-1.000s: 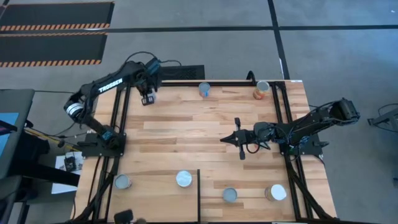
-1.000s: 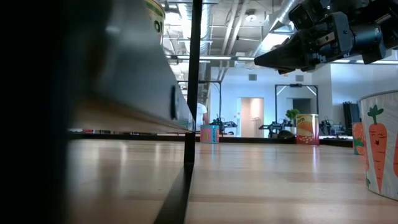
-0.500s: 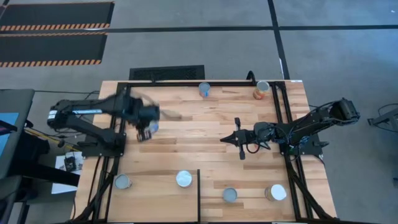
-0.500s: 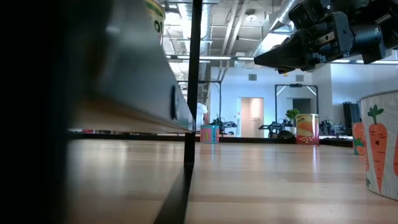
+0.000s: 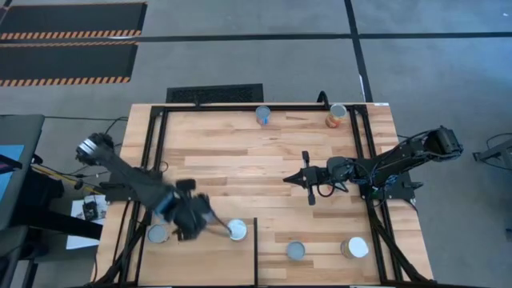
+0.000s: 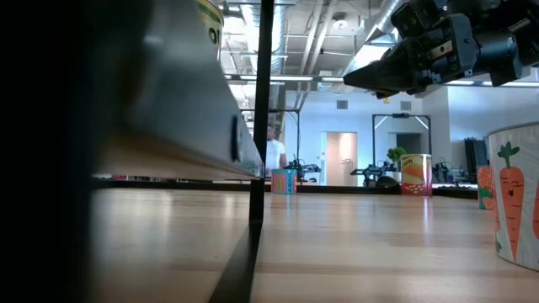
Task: Pick and place cans onto a shelf
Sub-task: Put the top canned peaches onto the shelf
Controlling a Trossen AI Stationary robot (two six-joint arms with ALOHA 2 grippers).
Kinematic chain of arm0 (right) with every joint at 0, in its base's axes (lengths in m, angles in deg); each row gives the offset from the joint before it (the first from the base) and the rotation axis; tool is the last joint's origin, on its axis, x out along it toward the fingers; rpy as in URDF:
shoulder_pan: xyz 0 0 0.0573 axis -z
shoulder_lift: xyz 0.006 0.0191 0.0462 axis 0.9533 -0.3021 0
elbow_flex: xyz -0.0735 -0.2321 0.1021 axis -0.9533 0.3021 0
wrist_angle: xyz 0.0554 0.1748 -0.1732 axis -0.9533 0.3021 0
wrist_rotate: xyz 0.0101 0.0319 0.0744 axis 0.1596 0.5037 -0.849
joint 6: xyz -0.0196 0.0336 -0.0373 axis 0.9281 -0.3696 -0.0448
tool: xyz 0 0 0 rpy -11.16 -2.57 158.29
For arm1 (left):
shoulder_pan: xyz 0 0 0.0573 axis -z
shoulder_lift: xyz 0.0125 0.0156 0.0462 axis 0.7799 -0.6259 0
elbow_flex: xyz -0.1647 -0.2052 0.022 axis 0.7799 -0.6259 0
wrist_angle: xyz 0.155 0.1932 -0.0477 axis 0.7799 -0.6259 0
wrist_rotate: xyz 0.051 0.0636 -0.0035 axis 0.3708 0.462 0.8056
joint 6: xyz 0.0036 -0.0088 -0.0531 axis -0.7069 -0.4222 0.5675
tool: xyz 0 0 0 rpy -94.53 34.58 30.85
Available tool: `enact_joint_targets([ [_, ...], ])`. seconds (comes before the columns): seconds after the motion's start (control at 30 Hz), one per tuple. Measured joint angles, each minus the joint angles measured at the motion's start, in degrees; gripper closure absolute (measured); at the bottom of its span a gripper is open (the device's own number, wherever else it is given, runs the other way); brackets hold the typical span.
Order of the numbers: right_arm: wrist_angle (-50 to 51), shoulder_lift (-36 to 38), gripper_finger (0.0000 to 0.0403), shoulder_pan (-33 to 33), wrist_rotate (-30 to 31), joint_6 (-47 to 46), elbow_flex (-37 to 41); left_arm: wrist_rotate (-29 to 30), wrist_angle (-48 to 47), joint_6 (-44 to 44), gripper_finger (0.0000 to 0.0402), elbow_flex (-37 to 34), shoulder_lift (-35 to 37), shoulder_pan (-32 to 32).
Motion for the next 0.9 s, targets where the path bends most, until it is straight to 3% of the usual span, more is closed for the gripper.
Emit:
enact_joint_targets([
  [0.3,-0.2,0.0,0.0395,0.0,0.0,-0.1,0.0,-0.4,-0.3,-1.0,0.0401,14.2,-13.4,3.3],
  [0.43,-0.2,0.0,0.0395,0.0,0.0,0.0,0.0,-1.9,-1.2,-1.0,0.0401,16.7,-17.3,3.9],
  [0.67,-0.2,0.0,0.0395,0.0,-0.1,-0.1,0.0,-4.2,0.2,1.9,0.0401,17.8,-18.7,5.7],
  [0.9,-0.6,0.0,0.0395,0.0,-0.2,0.0,0.0,-2.5,0.1,3.8,0.0401,20.8,-18.7,5.8],
])
